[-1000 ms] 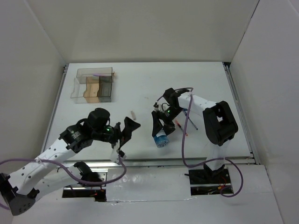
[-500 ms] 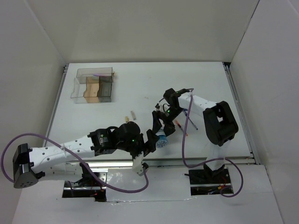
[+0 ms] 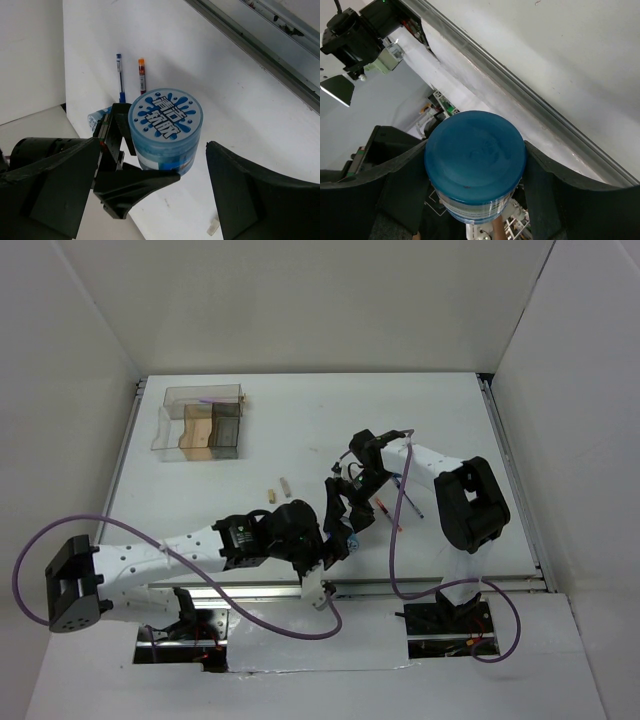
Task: Sort the stationery into containers
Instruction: Place the stationery in the storage box.
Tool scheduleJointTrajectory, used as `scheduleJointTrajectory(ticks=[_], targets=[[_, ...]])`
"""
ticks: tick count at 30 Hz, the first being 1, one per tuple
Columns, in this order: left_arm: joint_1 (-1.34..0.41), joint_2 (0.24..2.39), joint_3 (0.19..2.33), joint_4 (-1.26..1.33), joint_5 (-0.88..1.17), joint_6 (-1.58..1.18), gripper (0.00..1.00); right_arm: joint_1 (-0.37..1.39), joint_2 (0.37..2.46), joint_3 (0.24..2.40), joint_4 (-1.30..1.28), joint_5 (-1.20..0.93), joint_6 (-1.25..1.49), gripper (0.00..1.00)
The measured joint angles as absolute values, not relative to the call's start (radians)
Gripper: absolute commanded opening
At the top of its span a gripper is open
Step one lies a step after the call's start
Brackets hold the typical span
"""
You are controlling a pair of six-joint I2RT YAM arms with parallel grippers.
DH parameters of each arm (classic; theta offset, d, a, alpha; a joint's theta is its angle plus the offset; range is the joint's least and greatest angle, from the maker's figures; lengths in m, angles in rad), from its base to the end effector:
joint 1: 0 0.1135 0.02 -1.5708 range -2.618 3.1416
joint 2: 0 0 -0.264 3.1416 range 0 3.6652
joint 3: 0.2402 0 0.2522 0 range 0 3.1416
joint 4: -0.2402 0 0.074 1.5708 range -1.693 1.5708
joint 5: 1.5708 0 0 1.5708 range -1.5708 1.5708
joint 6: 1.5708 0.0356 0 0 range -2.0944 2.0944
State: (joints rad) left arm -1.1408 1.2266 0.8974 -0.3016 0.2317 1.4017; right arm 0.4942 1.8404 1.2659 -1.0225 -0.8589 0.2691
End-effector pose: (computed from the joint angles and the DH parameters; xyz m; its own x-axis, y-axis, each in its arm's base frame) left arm 0.1051 -0.2487 0.2755 0.9069 0.3240 -0.2694 0.4042 -0.4885 0.7732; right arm 0.2742 0.1784 0.1880 -0.9261 -0.3017 0.2265 -0.0479 0.6895 0.7227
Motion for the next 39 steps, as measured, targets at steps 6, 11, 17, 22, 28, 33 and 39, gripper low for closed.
scheduleJointTrajectory(ticks=[6, 11, 17, 22, 28, 33, 39], targets=[[-1.141, 1.312, 0.897, -0.27, 0.23, 1.397, 0.99, 0.495, 1.84, 1.266, -1.025, -0.875, 0.268, 0.0], [-1.14, 1.356, 0.898, -0.252, 0.22, 1.382, 0.99, 0.495, 1.84, 1.266, -1.025, -0.879, 0.268, 0.0], [-1.135, 1.41, 0.934, -0.25, 0.212, 1.361, 0.92, 0.495, 1.84, 1.266, -1.025, -0.879, 0.269, 0.0], [-1.129, 1.427, 0.95, -0.252, 0.202, 1.354, 0.81, 0.495, 1.841, 1.266, -1.026, -0.881, 0.269, 0.0], [-1.124, 1.428, 0.958, -0.26, 0.209, 1.355, 0.45, 0.49, 1.842, 1.262, -1.026, -0.896, 0.264, 0.15], [-1.123, 1.423, 0.958, -0.263, 0.226, 1.357, 0.29, 0.49, 1.843, 1.252, -1.025, -0.911, 0.264, 0.8], [-1.135, 1.38, 0.942, -0.269, 0.241, 1.357, 0.01, 0.479, 1.845, 1.251, -1.034, -0.963, 0.257, 1.0]])
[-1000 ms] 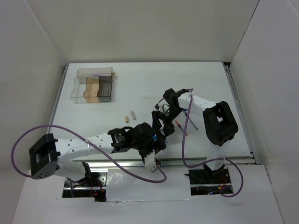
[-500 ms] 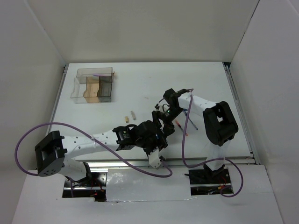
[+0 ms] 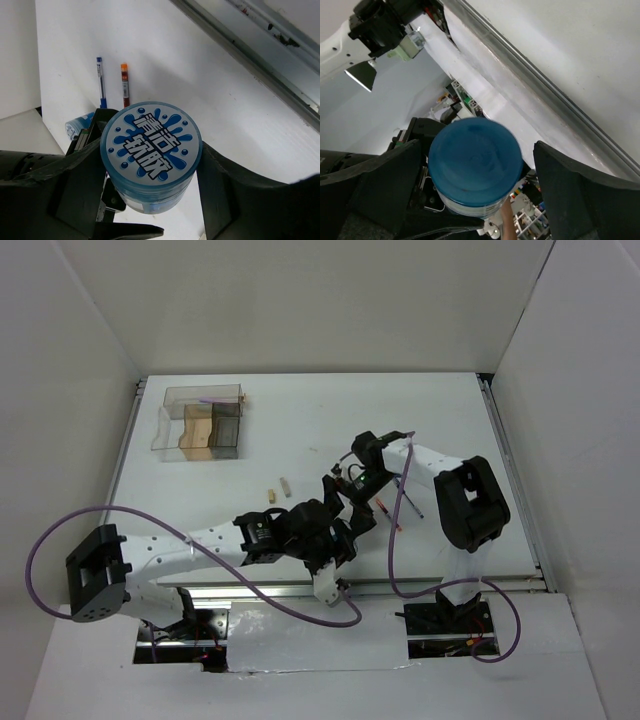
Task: Sort the stationery into containers
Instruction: Place the stationery in the storage box.
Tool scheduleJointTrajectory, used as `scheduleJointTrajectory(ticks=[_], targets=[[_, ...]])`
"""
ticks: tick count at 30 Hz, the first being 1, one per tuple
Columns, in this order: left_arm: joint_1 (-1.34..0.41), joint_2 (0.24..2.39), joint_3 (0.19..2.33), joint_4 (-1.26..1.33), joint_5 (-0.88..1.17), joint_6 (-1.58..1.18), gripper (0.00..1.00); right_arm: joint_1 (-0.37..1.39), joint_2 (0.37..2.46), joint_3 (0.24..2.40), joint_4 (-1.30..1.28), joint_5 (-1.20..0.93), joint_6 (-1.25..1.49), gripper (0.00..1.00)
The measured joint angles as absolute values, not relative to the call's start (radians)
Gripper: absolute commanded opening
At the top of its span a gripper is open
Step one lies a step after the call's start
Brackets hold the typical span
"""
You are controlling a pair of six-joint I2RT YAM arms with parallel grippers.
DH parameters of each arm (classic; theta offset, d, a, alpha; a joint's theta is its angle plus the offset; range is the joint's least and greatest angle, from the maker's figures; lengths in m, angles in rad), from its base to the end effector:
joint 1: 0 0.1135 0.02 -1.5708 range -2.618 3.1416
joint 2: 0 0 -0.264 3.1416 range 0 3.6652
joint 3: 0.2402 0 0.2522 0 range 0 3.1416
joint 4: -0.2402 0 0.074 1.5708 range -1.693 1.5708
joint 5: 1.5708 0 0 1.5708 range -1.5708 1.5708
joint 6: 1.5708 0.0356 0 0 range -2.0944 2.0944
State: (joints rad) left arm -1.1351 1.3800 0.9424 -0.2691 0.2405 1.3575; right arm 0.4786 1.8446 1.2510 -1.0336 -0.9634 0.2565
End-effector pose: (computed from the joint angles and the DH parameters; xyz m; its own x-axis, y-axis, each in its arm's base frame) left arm 0.1188 -0.2754 0.2527 0.8772 0.3647 -0.3121 0.4704 -0.5233 0.7105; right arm 0.2730 0.1746 0.1862 -0.9135 -0.3108 0.2625 0.0103 0.6273 0.7787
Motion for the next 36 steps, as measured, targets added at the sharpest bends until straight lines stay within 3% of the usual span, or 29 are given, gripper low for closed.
scheduleJointTrajectory(ticks=[8, 13, 16, 19, 25, 29, 36], targets=[[-1.194, 1.234, 0.909, -0.307, 0.244, 1.286, 0.0, 0.289, 1.856, 1.39, -1.072, -0.944, 0.215, 1.0], [-1.16, 1.123, 0.952, -0.331, 0.243, 0.961, 0.0, 0.014, 1.848, 1.594, -1.015, -0.894, 0.218, 1.0], [-0.97, 1.129, 1.04, -0.334, 0.305, 0.701, 0.0, -0.125, 1.798, 1.689, -0.943, -0.816, 0.207, 1.0], [-0.616, 1.176, 1.147, -0.282, 0.391, 0.432, 0.0, -0.196, 1.668, 1.689, -0.858, -0.731, 0.196, 1.0], [0.052, 1.246, 1.113, -0.002, 0.561, -0.058, 0.0, -0.164, 1.429, 1.632, -0.72, -0.615, 0.144, 1.0], [0.247, 1.247, 1.034, 0.128, 0.608, -0.171, 0.0, -0.142, 1.359, 1.549, -0.664, -0.601, 0.112, 1.0], [0.356, 1.281, 1.035, 0.268, 0.592, -0.151, 0.0, -0.142, 1.371, 1.441, -0.628, -0.637, 0.114, 1.0]])
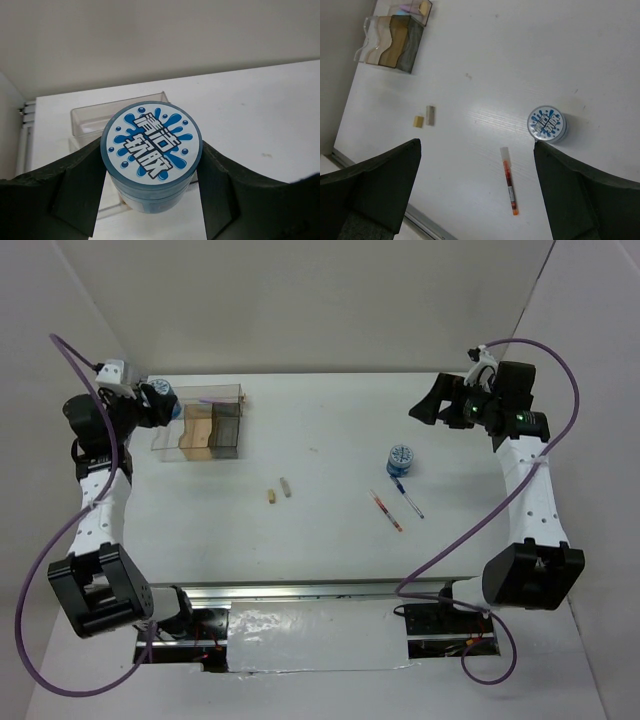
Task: Sort the stationery into containers
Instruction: Place the stationery in the storage box.
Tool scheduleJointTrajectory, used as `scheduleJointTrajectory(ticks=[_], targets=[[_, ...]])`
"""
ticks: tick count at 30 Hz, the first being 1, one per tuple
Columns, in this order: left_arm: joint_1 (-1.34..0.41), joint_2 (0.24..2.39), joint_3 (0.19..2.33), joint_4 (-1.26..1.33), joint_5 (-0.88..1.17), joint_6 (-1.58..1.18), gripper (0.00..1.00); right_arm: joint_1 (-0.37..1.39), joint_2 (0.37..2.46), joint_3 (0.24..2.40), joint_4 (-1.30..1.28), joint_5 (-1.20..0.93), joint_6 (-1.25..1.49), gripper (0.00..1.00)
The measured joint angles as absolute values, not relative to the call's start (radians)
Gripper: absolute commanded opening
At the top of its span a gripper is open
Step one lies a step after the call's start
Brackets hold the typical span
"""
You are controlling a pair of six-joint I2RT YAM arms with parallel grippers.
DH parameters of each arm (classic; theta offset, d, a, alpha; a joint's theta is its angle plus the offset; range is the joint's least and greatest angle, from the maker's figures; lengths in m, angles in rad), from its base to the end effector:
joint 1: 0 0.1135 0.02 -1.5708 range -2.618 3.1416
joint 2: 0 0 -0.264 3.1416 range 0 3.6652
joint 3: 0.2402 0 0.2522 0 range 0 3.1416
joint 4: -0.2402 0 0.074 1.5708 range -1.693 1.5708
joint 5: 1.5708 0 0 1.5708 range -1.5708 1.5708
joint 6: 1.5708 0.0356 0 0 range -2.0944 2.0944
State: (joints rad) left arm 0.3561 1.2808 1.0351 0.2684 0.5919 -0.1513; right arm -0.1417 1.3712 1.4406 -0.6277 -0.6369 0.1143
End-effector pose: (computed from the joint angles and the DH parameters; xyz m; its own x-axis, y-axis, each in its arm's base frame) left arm 0.2883 0.0860 0.3674 -0.0142 -0.1387 -0.9902 0.2340 0.9624 -0.1382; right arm 0.2949 -0.0207 0.3947 -0.5650 0.1732 -0.8067 -0.3235 0.8529 0.4097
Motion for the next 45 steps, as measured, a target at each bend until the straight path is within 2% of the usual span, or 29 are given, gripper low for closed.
scheduleJointTrajectory(ticks=[13, 27, 45], targets=[[0.45, 1.621, 1.055, 0.478, 0.538, -0.112, 0.0, -0.14, 1.43, 1.439, -0.628, -0.713, 0.124, 1.0], [0.406, 1.919, 1.219, 0.665, 0.518, -0.109, 0.0, -0.133, 1.501, 1.439, -0.628, -0.742, 0.132, 1.0], [0.382, 2.045, 1.311, 0.689, 0.45, -0.109, 0.0, -0.123, 1.562, 1.441, -0.633, -0.745, 0.128, 1.0]])
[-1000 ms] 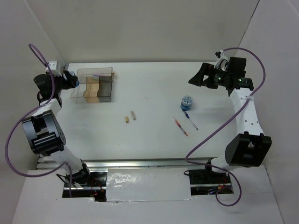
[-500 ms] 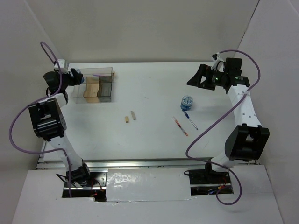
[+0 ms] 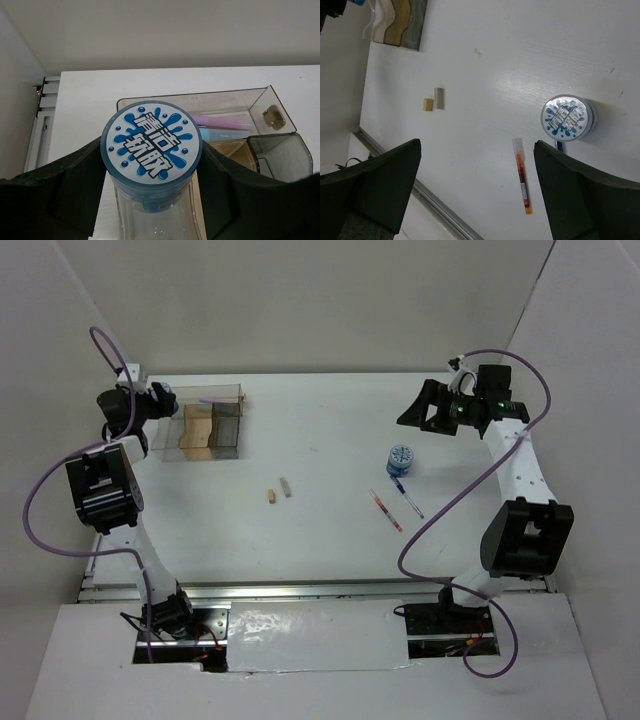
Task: Sort the stationery into containers
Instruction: Place the stationery in the storage box.
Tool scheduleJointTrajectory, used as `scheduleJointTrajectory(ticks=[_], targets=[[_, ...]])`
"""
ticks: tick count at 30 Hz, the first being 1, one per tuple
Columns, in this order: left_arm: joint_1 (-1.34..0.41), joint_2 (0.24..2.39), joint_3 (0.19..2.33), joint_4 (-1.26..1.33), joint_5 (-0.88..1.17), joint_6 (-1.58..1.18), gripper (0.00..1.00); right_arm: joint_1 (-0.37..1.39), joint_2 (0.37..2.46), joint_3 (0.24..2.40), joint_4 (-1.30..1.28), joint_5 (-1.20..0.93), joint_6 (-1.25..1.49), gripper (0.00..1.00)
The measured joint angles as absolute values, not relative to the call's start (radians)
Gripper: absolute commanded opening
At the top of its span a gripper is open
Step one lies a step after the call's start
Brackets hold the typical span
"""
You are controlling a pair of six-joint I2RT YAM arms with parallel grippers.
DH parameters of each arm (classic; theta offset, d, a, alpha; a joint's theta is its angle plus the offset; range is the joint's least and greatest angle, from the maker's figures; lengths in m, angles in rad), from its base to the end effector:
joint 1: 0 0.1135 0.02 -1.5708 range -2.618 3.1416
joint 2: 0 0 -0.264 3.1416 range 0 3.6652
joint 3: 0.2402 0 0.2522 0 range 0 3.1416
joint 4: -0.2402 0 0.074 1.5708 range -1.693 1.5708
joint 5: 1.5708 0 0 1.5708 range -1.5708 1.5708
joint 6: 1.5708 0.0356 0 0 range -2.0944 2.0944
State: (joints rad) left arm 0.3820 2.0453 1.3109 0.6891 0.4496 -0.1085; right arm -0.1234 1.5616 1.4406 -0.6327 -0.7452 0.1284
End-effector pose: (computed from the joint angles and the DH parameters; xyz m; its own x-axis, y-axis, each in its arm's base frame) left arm 0.4406 0.1603 0.2239 -0.0490 -0.1248 -0.9910 0.0622 0.9899 -0.1277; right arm 0.3414 -0.0180 0.3389 -0.7248 0.1847 -0.6637 -0.3100 0.7729 0.5536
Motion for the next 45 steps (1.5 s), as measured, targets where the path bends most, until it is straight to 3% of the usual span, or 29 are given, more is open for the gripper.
scheduleJointTrajectory(ticks=[14, 26, 29, 37, 38, 43, 45], targets=[[0.385, 2.093, 1.32, 0.68, 0.45, -0.105, 0.0, -0.107, 1.602, 1.448, -0.639, -0.741, 0.117, 1.0], [0.376, 2.137, 1.331, 0.68, 0.45, -0.104, 0.07, -0.104, 1.609, 1.448, -0.641, -0.729, 0.11, 1.0], [0.374, 2.14, 1.331, 0.68, 0.45, -0.104, 0.14, -0.102, 1.609, 1.448, -0.641, -0.729, 0.11, 1.0], [0.364, 2.143, 1.331, 0.681, 0.449, -0.104, 0.5, -0.091, 1.61, 1.448, -0.641, -0.726, 0.109, 1.0], [0.364, 2.144, 1.331, 0.681, 0.449, -0.104, 0.58, -0.091, 1.61, 1.448, -0.641, -0.725, 0.109, 1.0], [0.362, 2.144, 1.331, 0.683, 0.446, -0.104, 0.78, -0.087, 1.611, 1.448, -0.643, -0.722, 0.106, 1.0], [0.362, 2.144, 1.329, 0.688, 0.446, -0.104, 0.93, -0.085, 1.611, 1.448, -0.643, -0.722, 0.106, 1.0]])
